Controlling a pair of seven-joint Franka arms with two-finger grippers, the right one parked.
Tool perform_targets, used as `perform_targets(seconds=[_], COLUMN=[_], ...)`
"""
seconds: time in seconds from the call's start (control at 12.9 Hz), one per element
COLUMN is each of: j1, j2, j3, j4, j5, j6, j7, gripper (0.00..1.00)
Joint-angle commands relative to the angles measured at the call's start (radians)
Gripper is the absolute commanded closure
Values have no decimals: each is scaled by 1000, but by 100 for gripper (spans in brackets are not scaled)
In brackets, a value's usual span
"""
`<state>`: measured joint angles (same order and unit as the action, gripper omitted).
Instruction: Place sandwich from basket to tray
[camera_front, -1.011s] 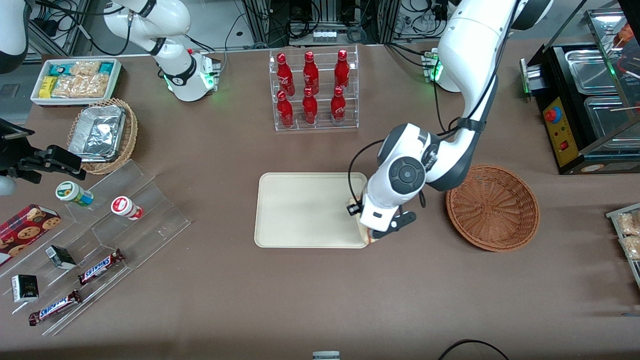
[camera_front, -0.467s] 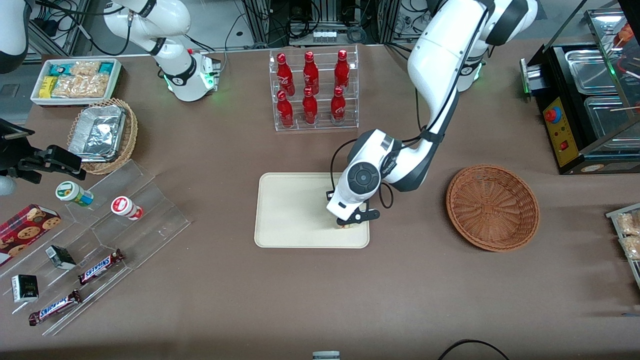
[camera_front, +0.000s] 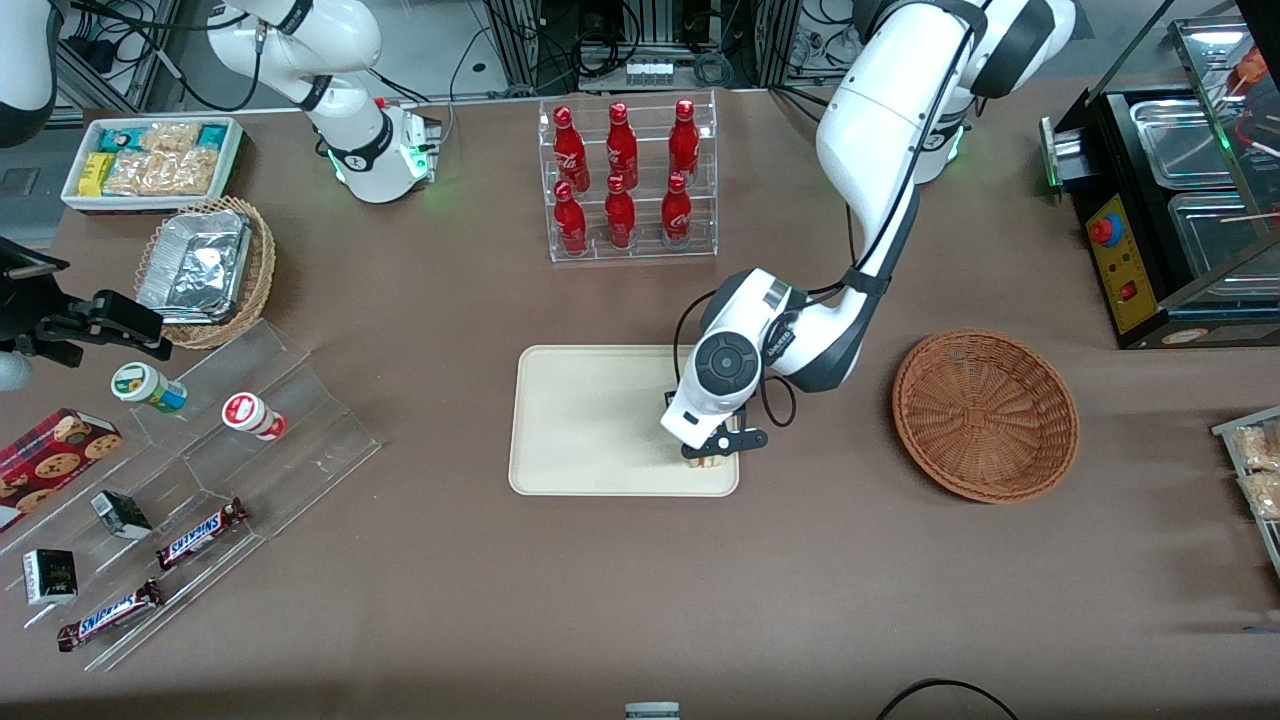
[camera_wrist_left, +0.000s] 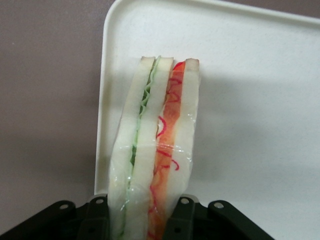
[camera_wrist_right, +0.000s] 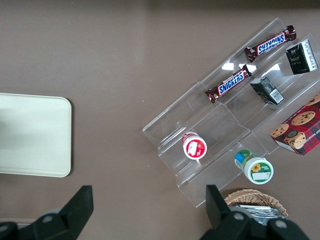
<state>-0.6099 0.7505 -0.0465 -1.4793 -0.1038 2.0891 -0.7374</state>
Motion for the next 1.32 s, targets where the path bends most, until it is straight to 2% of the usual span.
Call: perform_targets(seconds=[0.0, 0.08, 0.23, 0.39, 0.62, 0.78, 1.01, 1.24], j1=[-5, -5, -5, -4, 28, 85, 221, 346], j2=[26, 26, 24, -12, -149, -244, -380, -465], j3=[0, 0, 0, 2, 14, 23, 31, 31], j4=[25, 25, 25, 28, 20, 14, 1, -13], j5=[10, 12, 13, 19, 16, 21, 22, 21], j6=[19, 19, 19, 11, -116, -162, -276, -358], j7=[-8, -7, 6, -3, 7, -7, 13, 177], gripper=[62, 55, 24, 3, 0, 0, 0, 0])
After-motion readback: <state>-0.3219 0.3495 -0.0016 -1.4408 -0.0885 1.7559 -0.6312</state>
